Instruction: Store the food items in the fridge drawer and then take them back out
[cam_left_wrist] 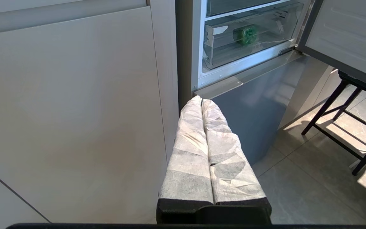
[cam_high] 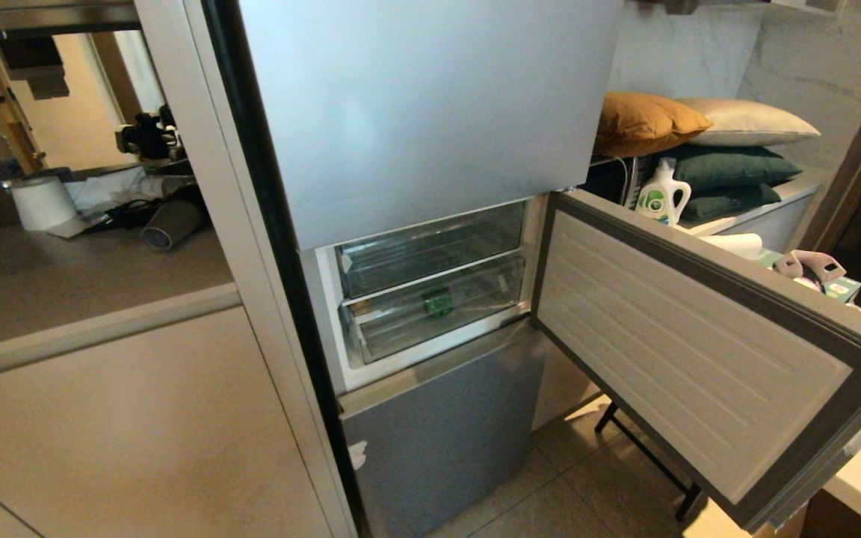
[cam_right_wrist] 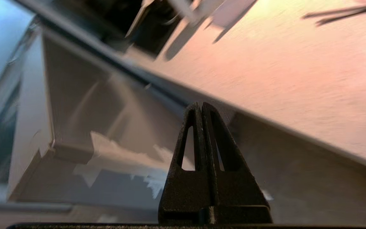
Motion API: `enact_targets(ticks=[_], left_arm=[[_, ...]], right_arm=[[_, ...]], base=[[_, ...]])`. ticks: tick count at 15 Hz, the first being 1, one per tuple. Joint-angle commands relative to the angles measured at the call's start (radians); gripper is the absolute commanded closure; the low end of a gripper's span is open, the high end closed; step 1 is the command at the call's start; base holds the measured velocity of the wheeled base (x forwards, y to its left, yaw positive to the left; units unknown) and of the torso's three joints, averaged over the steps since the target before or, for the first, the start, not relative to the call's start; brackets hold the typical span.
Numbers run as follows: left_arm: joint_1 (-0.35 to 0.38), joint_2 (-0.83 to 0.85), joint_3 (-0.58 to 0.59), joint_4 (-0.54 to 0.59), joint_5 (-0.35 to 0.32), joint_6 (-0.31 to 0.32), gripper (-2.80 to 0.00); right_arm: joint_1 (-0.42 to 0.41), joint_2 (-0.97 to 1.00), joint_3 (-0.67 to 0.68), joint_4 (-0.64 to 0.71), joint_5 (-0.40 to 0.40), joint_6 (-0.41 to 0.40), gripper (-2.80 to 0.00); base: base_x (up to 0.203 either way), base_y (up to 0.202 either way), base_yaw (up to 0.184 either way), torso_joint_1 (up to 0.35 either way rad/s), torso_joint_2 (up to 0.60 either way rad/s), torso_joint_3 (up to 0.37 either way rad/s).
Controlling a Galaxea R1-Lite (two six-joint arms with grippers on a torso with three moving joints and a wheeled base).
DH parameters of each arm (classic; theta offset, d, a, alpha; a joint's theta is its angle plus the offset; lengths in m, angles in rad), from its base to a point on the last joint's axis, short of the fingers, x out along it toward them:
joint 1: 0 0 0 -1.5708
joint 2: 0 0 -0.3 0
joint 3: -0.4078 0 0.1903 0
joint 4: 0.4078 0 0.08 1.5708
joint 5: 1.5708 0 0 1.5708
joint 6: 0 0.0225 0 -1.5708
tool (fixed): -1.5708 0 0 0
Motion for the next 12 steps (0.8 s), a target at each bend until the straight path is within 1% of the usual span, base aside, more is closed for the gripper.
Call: enact_targets(ticks=[1,3,4,9,12], left_arm=[[0.001,0.0,0.01,0.0,-0.001,0.0,0.0],[0.001,0.0,0.009,0.0,0.0,-0.001,0.0],[0.001,0.0,0.011,0.0,0.0,0.0,0.0],[0.001,0.0,0.009,0.0,0.0,-0.002,0.0],[0.001,0.0,0.01,0.0,0.0,0.0,0.0]], right_arm=[[0.004,0.051,-0.007,-0.004,0.047,0.003,0.0],[0.019,0.064,-0.001,-0.004,0.109,0.002,0.0],[0.032,0.075,-0.002,-0.004,0.122,0.002,0.0],[0.113,0.134,-0.032,-0.014,0.128,0.001,0.0],[0.154,0.113,0.003,-0.014,0.128,0.001,0.0]], base=[[0.0,0.0,0.0,0.0,0.0,0.0],[0.0,0.0,0.0,0.0,0.0,0.0],[0.0,0.0,0.0,0.0,0.0,0.0],[0.0,0.0,0.0,0.0,0.0,0.0],[0.0,0.0,0.0,0.0,0.0,0.0]])
